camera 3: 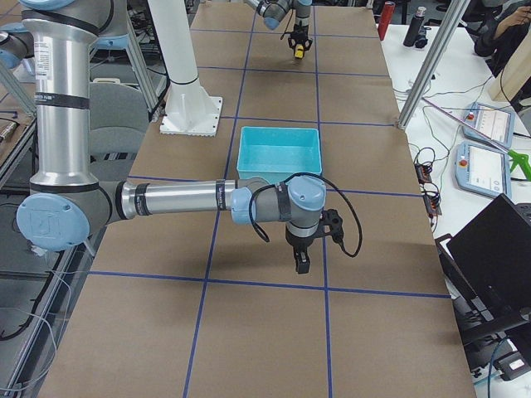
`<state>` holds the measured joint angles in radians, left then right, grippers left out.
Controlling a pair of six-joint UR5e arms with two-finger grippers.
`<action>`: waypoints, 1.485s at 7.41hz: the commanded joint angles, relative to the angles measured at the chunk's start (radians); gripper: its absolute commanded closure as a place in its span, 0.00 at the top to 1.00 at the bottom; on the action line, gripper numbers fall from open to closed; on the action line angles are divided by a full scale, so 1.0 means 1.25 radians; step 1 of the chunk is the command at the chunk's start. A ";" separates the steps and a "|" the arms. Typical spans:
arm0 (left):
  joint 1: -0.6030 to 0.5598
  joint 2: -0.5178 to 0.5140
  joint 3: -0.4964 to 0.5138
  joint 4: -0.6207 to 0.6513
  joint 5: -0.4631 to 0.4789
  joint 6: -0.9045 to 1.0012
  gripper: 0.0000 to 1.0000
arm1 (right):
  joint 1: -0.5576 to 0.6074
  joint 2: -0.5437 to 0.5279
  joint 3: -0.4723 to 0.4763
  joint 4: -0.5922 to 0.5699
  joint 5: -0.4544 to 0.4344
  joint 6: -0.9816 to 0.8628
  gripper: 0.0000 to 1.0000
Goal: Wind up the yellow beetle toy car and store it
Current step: 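Release the car from the left gripper and lift away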
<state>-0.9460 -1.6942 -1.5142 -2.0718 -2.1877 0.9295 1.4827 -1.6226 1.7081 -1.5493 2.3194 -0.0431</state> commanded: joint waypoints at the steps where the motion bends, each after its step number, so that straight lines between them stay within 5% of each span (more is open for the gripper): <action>1: -0.004 0.013 0.006 -0.022 -0.010 0.003 0.00 | -0.002 0.001 -0.002 0.000 0.000 0.000 1.00; 9: -0.009 0.015 0.014 -0.030 -0.010 0.000 0.00 | -0.006 0.002 -0.002 0.000 -0.005 0.000 1.00; 10: -0.011 0.015 0.012 -0.030 -0.010 0.000 0.99 | -0.006 0.002 -0.002 0.000 -0.005 0.000 1.00; 11: -0.011 0.015 0.012 -0.030 -0.010 0.000 1.00 | -0.006 0.002 -0.002 0.000 -0.005 0.000 1.00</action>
<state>-0.9591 -1.6748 -1.4978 -2.1092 -2.1997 0.9300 1.4760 -1.6199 1.7058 -1.5493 2.3132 -0.0430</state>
